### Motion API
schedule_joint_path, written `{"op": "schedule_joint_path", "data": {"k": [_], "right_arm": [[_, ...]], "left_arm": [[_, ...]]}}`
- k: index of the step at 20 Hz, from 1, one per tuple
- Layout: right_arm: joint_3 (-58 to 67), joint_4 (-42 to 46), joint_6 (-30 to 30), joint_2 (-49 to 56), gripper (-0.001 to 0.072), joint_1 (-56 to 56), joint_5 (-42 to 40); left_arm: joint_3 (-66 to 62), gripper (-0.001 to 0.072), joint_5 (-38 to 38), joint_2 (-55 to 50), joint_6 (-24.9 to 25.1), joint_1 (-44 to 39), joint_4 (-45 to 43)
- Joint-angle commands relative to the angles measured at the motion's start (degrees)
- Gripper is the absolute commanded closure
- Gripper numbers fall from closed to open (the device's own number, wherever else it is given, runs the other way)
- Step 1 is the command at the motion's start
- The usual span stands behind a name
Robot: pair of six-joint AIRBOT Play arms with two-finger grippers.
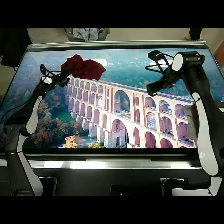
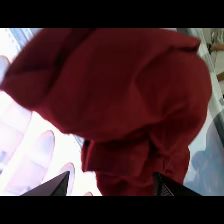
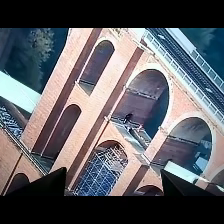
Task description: Fold the shirts.
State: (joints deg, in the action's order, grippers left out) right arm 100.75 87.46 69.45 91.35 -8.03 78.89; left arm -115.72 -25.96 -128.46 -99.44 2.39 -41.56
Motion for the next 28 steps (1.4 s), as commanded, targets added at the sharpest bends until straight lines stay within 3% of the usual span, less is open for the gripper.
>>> {"op": "schedule_joint_path", "data": {"k": [1,5,7,11,16,18,21,26,28], "right_arm": [[0.04,0.00,0.31,0.02,0.0045,-0.02,0.02],[0.04,0.00,0.50,0.02,0.0045,-0.02,0.07],[0.07,0.00,0.50,0.02,0.0046,-0.02,0.04],[0.07,0.00,0.55,0.02,0.0046,-0.02,-0.33],[0.07,0.00,0.96,0.02,0.0046,-0.02,-0.59],[0.07,0.00,0.96,0.02,0.0046,-0.02,-0.39],[0.07,0.02,0.96,0.02,0.0046,-0.02,-0.46],[0.07,0.13,0.90,0.02,0.0046,-0.02,-0.42],[0.07,0.33,0.85,0.00,0.0045,-0.02,-0.46]], "left_arm": [[-0.07,0.0120,-0.22,-0.52,-0.04,-1.38,0.04],[-0.11,0.0121,0.96,-1.57,-1.70,-2.12,0.13],[-0.11,0.0209,3.23,-2.03,-4.26,-2.12,0.24],[-0.11,0.0222,7.30,-2.56,-7.61,-2.60,0.26],[-0.11,0.0327,9.11,-3.98,-13.14,-3.21,0.26],[-0.11,0.0536,11.91,-3.98,-13.16,-3.26,0.26],[-0.11,0.0678,13.81,-3.98,-15.47,-3.23,0.24],[-0.11,0.0682,13.75,-3.21,-15.23,-3.19,0.24],[-0.11,0.0682,13.38,-1.07,-11.37,-3.17,0.22]]}}
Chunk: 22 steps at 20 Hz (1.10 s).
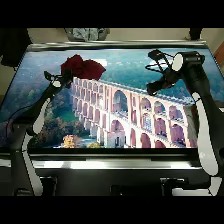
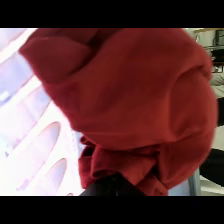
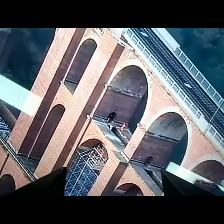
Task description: Fold the shirts.
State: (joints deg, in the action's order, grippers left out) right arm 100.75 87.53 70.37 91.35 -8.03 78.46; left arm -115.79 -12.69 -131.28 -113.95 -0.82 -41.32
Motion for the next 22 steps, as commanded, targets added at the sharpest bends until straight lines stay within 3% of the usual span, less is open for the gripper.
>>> {"op": "schedule_joint_path", "data": {"k": [1,7,9,15,18,22], "right_arm": [[0.07,0.48,-0.09,0.00,0.0045,-0.02,-0.24],[0.37,8.35,-0.72,-5.62,0.0035,-0.02,-5.92],[0.37,12.37,-0.72,-11.65,0.0035,-0.02,-9.18],[0.37,14.71,-0.68,-30.62,0.0038,-0.02,-12.50],[0.35,14.73,-0.66,-37.64,0.0039,-0.02,-7.54],[0.35,14.71,-0.66,-41.88,0.0042,-0.02,1.92]], "left_arm": [[-0.04,0.0683,0.00,3.52,7.37,0.04,-0.02],[-0.04,0.0683,-10.84,26.58,42.36,-0.90,-0.02],[-0.04,0.0683,-14.34,37.35,50.18,-2.47,-0.04],[1.03,0.0683,-33.86,58.64,51.76,-9.25,-0.48],[4.50,0.0682,-44.30,59.34,47.71,-14.93,-2.58],[17.92,0.0682,-44.70,53.55,47.47,-24.44,-4.76]]}}
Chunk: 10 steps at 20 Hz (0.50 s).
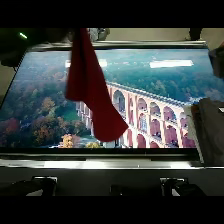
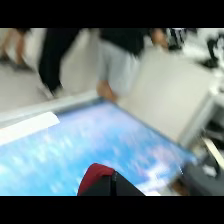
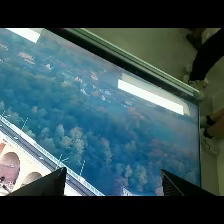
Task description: Fold the shirts.
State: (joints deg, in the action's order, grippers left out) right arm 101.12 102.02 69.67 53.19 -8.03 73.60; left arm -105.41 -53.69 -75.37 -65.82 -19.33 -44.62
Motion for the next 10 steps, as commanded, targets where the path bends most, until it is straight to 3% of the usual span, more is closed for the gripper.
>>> {"op": "schedule_joint_path", "data": {"k": [1,3,4,5,6,8,10], "right_arm": [[-0.02,0.13,0.04,-3.78,0.0044,-0.02,9.27],[-0.09,-0.02,0.00,-3.08,0.0044,-0.02,12.74],[-0.09,0.00,0.00,-2.29,0.0044,-0.02,13.75],[-0.09,-0.11,0.00,-1.18,0.0044,-0.02,14.88],[-0.09,-0.96,-0.83,0.20,0.0043,-0.02,15.87],[-0.20,-4.63,-6.91,4.24,0.0025,-0.02,19.50],[-2.03,-8.48,-8.76,8.48,0.0024,-0.02,23.52]], "left_arm": [[10.73,0.0682,-3.67,-5.35,-0.70,-8.57,-1.44],[13.77,0.0681,-3.85,-12.31,-2.84,-13.51,-1.44],[13.42,0.0613,-4.79,-15.96,-4.98,-15.54,-1.25],[12.28,0.0262,-6.51,-18.29,-7.39,-16.44,-0.55],[10.14,-0.0007,-9.18,-19.56,-9.57,-16.31,-0.24],[4.42,-0.0013,-13.60,-18.91,-9.25,-12.52,-3.69],[-1.46,-0.0013,-17.97,-17.05,-13.00,-5.84,-13.64]]}}
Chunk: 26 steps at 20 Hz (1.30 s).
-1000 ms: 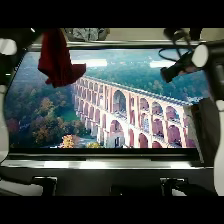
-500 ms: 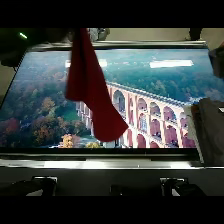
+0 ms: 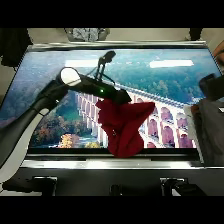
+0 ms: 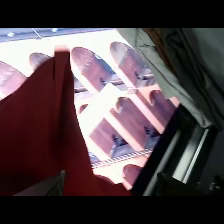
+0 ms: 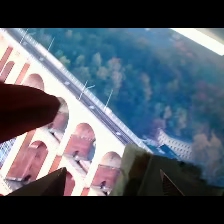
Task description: Fold the shirts.
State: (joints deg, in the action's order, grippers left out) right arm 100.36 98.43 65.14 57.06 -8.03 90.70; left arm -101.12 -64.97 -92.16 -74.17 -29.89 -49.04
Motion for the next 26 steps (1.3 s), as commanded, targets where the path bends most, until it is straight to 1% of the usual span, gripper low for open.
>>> {"op": "schedule_joint_path", "data": {"k": [1,2,3,4,5,6,7,9,11,13,17,19,21,22,23,24,25,26], "right_arm": [[-3.41,-7.93,-5.05,6.62,0.0024,-0.02,8.00],[-6.69,-11.82,-5.51,8.07,0.0024,-0.02,8.31],[-10.54,-15.26,-5.64,8.87,0.0024,-0.02,7.82],[-15.02,-17.92,-5.64,9.20,0.0024,-0.02,6.47],[-20.24,-19.58,-5.62,9.18,0.0024,-0.02,4.44],[-24.87,-20.11,-5.62,9.14,0.0023,-0.02,2.91],[-29.53,-20.35,-5.62,9.14,0.0021,-0.02,1.68],[-36.81,-21.92,-6.38,9.14,0.0006,-0.02,1.31],[-41.79,-24.85,-8.24,9.14,0.0002,-0.02,1.27],[-44.96,-27.47,-10.08,9.14,0.0000,-0.02,1.25],[-48.74,-30.77,-11.91,9.14,-0.0001,-0.02,-0.13],[-51.12,-32.41,-12.37,9.27,-0.0001,-0.02,-2.23],[-54.18,-35.54,-12.70,10.23,-0.0001,-0.02,-6.47],[-55.87,-37.57,-12.70,11.19,-0.0001,-0.02,-9.27],[-57.16,-39.26,-12.72,12.57,-0.0001,-0.02,-11.96],[-57.77,-40.00,-12.70,13.99,0.0000,-0.04,-13.90],[-57.88,-40.81,-12.70,15.50,0.0000,-0.04,-15.37],[-57.88,-42.10,-12.70,16.92,0.0002,-0.04,-16.48]], "left_arm": [[-6.80,-0.0013,-8.90,0.74,-6.67,8.28,-14.10],[-6.69,-0.0012,-12.48,1.16,-8.52,12.02,-17.27],[-5.64,-0.0011,-17.29,0.76,-9.33,15.17,-18.12],[-2.56,-0.0010,-19.74,0.59,-10.21,17.22,-18.05],[2.60,-0.0007,-19.82,0.68,-11.39,18.16,-17.79],[8.44,-0.0007,-18.62,0.66,-11.15,18.10,-16.31],[14.01,-0.0006,-16.24,0.66,-10.01,17.33,-13.51],[24.00,-0.0006,-9.11,0.66,-6.23,14.62,-6.34],[29.83,-0.0007,-0.92,0.57,-4.63,11.50,-3.06],[31.26,-0.0006,4.70,0.24,-3.76,8.83,-2.97],[31.23,-0.0007,12.57,-1.11,-3.78,5.95,-2.97],[31.23,-0.0007,15.96,-1.42,-3.80,5.73,-2.93],[31.23,0.0007,17.00,-1.68,-3.80,5.44,-2.71],[31.23,0.0087,16.83,-1.99,-3.80,5.16,-2.71],[31.23,0.0146,16.61,-2.36,-3.87,4.87,-2.69],[31.23,0.0251,16.44,-2.69,-3.87,4.76,-2.29],[31.23,0.0413,16.37,-2.89,-4.02,4.70,-1.25],[31.15,0.0616,16.35,-2.80,-4.24,4.79,-0.44]]}}
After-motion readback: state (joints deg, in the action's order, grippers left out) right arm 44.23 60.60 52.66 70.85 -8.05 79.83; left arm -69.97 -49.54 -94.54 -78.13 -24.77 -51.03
